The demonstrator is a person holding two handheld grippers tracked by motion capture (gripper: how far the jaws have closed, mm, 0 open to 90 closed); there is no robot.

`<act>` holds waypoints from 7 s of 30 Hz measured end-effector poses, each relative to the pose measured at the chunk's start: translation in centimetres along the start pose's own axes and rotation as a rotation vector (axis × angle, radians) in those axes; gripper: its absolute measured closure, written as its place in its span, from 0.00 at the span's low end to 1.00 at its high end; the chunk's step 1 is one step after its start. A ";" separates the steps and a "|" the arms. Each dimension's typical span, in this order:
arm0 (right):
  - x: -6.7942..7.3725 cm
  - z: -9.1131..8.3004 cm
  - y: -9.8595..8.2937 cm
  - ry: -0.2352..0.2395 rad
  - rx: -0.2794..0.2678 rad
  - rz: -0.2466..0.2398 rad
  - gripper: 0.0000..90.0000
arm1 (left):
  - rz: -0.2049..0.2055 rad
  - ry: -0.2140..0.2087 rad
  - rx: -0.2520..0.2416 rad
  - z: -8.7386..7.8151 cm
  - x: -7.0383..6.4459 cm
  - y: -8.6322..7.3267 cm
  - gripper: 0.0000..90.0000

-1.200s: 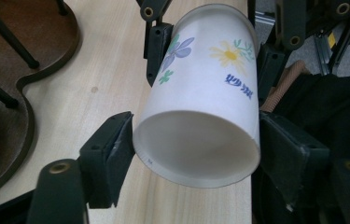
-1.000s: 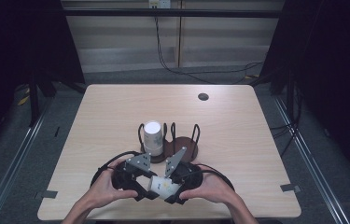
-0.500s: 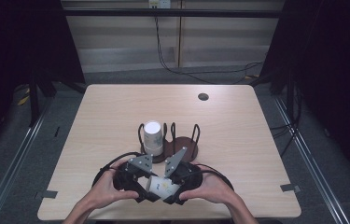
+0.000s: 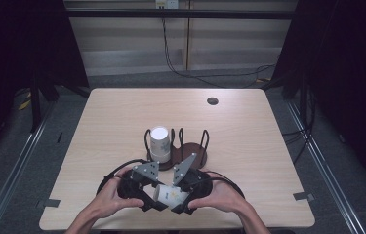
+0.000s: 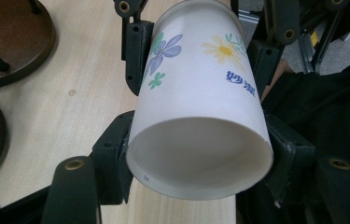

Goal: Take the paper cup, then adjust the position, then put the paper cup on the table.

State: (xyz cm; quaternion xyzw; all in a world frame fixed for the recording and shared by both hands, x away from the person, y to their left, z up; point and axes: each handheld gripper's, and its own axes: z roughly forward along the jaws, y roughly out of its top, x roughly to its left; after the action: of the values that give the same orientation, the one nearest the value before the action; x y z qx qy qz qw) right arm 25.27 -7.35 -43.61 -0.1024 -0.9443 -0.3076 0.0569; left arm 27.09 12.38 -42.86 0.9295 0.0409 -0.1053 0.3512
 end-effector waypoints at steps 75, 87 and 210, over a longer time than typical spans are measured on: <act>-2.1 -5.2 -3.0 -0.092 -0.517 0.175 0.16 | -0.101 0.147 -0.333 -3.3 0.7 -1.5 0.40; -1.8 -4.9 -2.7 -0.085 -0.546 0.161 0.16 | -0.102 0.162 -0.428 -3.8 0.4 -1.7 0.40; -2.0 -10.0 -8.5 -0.214 -0.481 0.322 0.32 | -0.199 0.278 -0.383 -5.3 1.6 -5.4 0.18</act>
State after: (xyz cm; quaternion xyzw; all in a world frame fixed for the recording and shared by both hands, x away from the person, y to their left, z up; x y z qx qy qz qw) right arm 25.77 -20.28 -40.73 -0.2930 -0.8167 -0.4968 -0.0205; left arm 28.70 19.97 -42.81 0.8430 0.1994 -0.0006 0.4996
